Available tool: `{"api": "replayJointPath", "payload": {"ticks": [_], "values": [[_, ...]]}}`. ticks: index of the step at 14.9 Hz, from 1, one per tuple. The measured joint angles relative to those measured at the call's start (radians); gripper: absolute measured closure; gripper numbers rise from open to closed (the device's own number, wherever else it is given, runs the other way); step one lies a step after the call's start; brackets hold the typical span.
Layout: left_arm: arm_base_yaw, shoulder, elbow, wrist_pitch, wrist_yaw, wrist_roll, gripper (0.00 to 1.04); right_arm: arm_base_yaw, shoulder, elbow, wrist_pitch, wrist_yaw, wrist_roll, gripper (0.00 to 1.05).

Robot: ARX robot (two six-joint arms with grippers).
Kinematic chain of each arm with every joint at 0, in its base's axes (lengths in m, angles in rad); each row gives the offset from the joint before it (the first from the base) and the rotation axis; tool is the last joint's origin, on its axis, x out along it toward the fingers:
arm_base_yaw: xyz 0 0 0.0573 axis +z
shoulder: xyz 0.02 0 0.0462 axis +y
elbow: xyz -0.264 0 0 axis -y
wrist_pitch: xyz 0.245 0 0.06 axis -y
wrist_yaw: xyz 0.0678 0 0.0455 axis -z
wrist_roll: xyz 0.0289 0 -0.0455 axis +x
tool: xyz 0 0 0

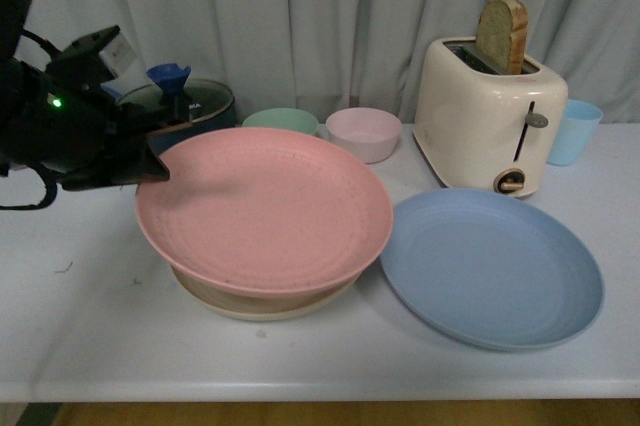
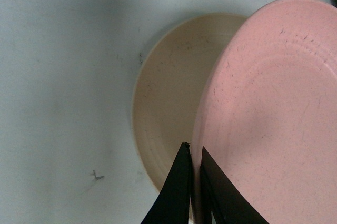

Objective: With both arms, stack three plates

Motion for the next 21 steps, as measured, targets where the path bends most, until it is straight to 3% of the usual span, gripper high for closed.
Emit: {"api": "replayJointPath", "payload": {"ticks": [6,12,13,17,18,20,21], "values": [[-0.011,0.140,0.105,0.011,-0.001,-0.016,1.02,0.000,0.000,0.000,0.000,0.000,0.000,0.06],[0.039,0.202,0.138,0.040,0.006,0.004,1.02,0.000,0.000,0.000,0.000,0.000,0.000,0.06],[0.039,0.203,0.134,0.056,0.023,0.001,0.97,0.000,0.000,0.000,0.000,0.000,0.000,0.06],[0.036,0.185,0.088,0.091,0.046,-0.025,0.50,0.000,0.000,0.000,0.000,0.000,0.000,0.06],[0.048,0.121,0.027,0.135,0.048,-0.046,0.32,0.000,0.000,0.000,0.000,0.000,0.000,0.06],[0.061,-0.068,-0.141,0.344,-0.062,-0.013,0.08,0.000,0.000,0.000,0.000,0.000,0.000,0.06],[0.064,-0.156,-0.194,0.407,-0.112,0.016,0.06,0.000,0.000,0.000,0.000,0.000,0.000,0.06]]}}
